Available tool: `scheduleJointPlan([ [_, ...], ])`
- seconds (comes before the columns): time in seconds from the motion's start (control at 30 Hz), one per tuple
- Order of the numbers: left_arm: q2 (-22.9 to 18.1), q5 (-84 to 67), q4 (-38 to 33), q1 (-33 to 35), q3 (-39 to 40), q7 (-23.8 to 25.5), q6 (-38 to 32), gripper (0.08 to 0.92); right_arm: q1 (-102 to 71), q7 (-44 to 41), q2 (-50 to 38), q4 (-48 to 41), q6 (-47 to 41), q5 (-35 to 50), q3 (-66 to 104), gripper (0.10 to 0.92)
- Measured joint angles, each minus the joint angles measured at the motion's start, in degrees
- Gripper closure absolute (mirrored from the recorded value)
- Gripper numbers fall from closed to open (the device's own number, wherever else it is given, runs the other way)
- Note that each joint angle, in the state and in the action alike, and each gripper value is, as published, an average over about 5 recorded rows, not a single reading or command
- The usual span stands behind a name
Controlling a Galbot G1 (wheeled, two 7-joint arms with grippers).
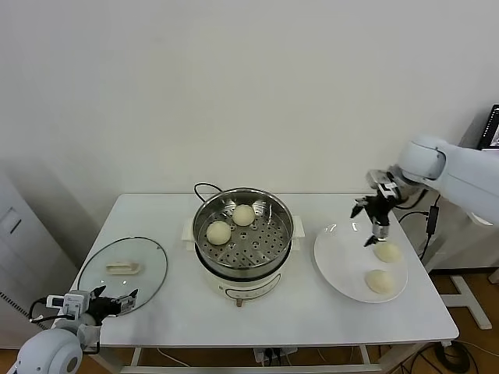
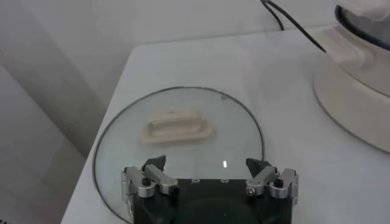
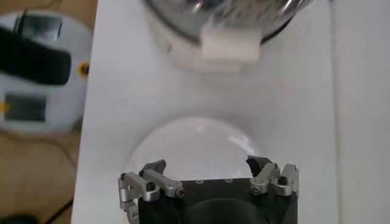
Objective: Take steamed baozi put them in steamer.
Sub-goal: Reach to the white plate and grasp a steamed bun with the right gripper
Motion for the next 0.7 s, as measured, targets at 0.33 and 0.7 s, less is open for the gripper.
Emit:
scheduleJointPlan([
  [0.33,0.1,0.0,-0.1,0.2,-0.1,0.0,0.0,0.177,-10.0,0.5,-2.2,-2.5,2.4,-7.6,7.0,0.203],
  [0.7,0.1,0.1,-0.2,0.3,0.0,0.0,0.0,0.177,-20.3,2.7,-1.9,-5.2,3.7,-12.6,14.8,0.203],
])
